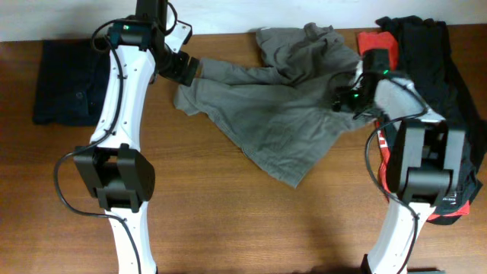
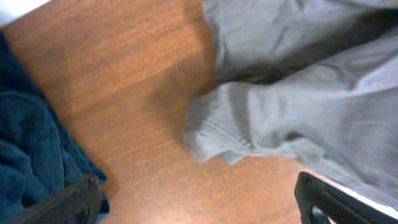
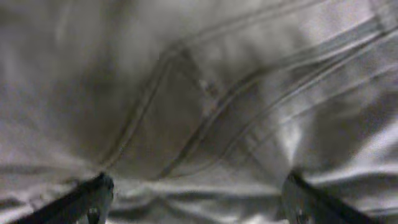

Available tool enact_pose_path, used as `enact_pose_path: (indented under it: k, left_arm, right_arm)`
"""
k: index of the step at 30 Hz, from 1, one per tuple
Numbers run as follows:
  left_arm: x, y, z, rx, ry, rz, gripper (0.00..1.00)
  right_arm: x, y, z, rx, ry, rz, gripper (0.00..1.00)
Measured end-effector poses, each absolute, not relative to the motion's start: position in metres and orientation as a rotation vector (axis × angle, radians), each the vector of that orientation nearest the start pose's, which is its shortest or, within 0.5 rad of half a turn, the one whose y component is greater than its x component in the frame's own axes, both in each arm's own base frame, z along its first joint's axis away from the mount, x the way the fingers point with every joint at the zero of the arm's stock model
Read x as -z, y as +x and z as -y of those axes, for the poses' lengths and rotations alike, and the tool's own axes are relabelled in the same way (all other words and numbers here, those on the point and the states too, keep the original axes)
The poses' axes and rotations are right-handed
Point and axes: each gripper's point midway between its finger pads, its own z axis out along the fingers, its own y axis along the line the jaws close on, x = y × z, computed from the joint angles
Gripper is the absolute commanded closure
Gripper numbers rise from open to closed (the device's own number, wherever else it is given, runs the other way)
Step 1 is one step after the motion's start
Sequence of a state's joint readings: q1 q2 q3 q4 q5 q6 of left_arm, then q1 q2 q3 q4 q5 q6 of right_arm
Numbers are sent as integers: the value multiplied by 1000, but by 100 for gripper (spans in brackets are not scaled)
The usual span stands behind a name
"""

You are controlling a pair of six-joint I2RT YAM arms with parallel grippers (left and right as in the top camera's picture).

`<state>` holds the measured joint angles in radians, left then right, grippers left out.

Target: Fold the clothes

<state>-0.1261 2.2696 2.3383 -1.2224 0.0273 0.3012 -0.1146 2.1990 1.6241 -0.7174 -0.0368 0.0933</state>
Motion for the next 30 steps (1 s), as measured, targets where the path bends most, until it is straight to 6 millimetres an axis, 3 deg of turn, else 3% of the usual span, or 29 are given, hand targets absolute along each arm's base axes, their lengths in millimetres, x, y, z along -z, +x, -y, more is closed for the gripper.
enact_pose_path:
  k: [4,11,18,20,23,26,30]
  left_arm:
    - [-153,526,79,27,706,-2633,1]
    - [-123,508,97,167,937,-2622,1]
    - [-130,497,105,245,939,-2632,1]
    - [-141,491,103,241,902,-2645,1]
    - [-177,480,95,196,798,-2645,1]
    - [-231,462,86,141,672,-2601,1]
    - [-288,438,78,117,546,-2527,1]
  right_arm:
    - [-32,462,44,-136,283,-2989,9]
    - [-132,447,-5,-420,59,-3037,9]
    - [-184,422,-47,-515,-123,-3018,9]
    - [-202,411,-55,-513,-154,-3001,9]
    - [-243,393,-66,-492,-183,-2920,9]
    - [-297,365,-73,-422,-163,-2802,9]
    - [-345,332,-83,-385,-136,-2673,9]
